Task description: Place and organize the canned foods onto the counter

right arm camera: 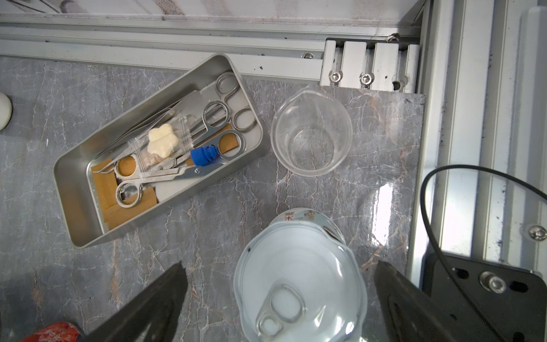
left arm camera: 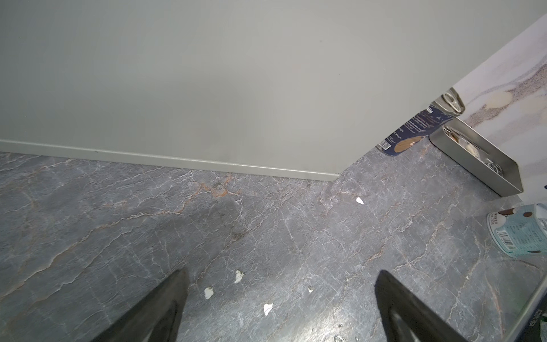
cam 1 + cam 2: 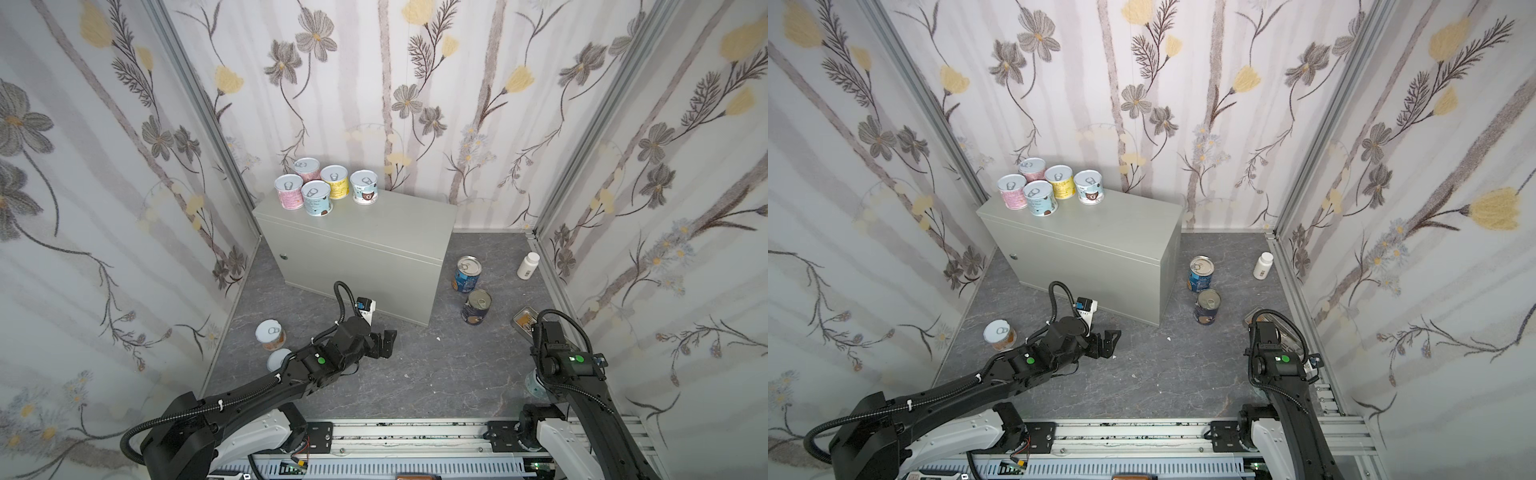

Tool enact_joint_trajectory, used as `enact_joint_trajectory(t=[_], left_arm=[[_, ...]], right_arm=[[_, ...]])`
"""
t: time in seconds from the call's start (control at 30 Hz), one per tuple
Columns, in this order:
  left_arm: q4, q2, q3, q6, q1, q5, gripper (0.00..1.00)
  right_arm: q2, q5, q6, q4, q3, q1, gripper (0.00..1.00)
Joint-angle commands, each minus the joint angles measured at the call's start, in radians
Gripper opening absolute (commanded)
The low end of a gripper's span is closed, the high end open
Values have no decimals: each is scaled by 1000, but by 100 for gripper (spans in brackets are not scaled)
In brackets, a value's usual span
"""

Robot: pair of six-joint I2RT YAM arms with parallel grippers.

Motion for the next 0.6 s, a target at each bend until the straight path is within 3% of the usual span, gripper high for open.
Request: enact_joint_trajectory(t=[0.0,0.23,0.57], left_arm=[[26,-6,-6,0,0,-5,100],[25,-15,-14,-1,-2,-9,100],[25,-12,-13,-5,-3,-14,100]], right_arm=[[-1,-19,2,40,-26,-10,100],[2,-51,-37,99,-44,-18,100],[105,-184,-225,272,-52,-18,100]])
